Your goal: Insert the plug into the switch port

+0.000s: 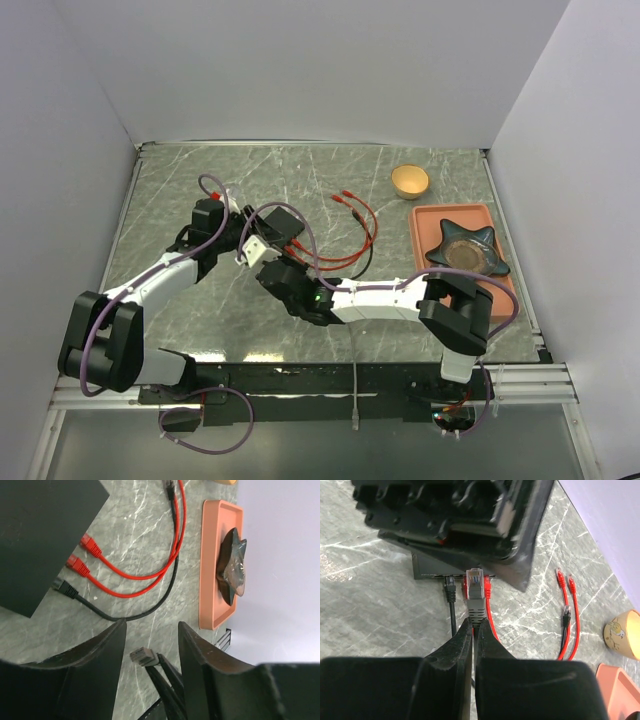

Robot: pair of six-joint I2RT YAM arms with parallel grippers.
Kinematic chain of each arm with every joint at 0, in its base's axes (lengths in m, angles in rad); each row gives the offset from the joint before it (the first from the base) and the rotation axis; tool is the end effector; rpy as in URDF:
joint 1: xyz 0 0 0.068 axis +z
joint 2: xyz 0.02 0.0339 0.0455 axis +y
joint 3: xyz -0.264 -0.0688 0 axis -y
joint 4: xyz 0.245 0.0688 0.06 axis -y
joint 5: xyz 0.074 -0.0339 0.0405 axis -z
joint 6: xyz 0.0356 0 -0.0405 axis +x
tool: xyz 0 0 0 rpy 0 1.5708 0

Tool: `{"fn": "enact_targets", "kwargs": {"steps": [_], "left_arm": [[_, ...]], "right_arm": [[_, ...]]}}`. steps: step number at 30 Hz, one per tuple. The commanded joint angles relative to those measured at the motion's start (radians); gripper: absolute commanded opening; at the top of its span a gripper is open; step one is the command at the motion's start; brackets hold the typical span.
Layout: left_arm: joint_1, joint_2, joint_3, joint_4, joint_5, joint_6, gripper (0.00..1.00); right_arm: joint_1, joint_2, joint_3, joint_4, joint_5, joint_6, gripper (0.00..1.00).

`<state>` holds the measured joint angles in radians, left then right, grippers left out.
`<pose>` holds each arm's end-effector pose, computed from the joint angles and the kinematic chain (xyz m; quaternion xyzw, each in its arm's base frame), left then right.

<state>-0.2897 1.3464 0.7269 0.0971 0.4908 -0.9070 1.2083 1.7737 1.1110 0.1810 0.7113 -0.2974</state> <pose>0.2702 -0.0980 0.2249 -0.1393 0.8370 -0.4473 0.2827 0.1610 0.3590 0.2219 -0.4166 0.7085 -0.0539 0.5671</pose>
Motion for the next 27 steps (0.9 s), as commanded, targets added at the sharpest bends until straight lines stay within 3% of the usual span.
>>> {"fn": "enact_targets", "kwargs": {"steps": [1,5,10,16,19,20,23,26,27], "left_arm": [[-0.005,-0.009,0.034,-0.005,-0.014,0.016,0.45],[-0.008,-0.001,0.031,0.010,0.008,0.014,0.20],[-0.011,-0.006,0.029,0.015,0.017,0.011,0.01],[-0.009,-0.016,0.026,0.012,-0.004,0.016,0.01],[-0.009,-0.041,0.016,0.026,-0.021,0.017,0.01],[-0.009,-0.047,0.014,0.026,-0.024,0.028,0.01],[-0.009,-0.079,0.003,0.042,-0.038,0.054,0.01],[-0.009,-0.118,-0.012,0.050,-0.070,0.094,0.01],[-0.009,-0.128,-0.015,0.052,-0.083,0.105,0.01]], "right_arm": [[0.000,-0.059,0.039,0.054,0.031,0.004,0.00],[-0.004,-0.056,0.047,0.049,0.048,0.007,0.00],[-0.012,-0.057,0.059,0.031,0.063,0.041,0.00],[-0.032,-0.086,0.067,-0.003,0.051,0.084,0.00],[-0.046,-0.118,0.058,-0.029,0.040,0.115,0.25],[-0.052,-0.135,0.043,-0.038,0.008,0.144,0.40],[-0.096,-0.224,0.004,-0.086,-0.061,0.225,0.56],[-0.165,-0.335,-0.045,-0.109,-0.234,0.283,0.67],[-0.185,-0.379,-0.051,-0.121,-0.377,0.294,0.70]]}}
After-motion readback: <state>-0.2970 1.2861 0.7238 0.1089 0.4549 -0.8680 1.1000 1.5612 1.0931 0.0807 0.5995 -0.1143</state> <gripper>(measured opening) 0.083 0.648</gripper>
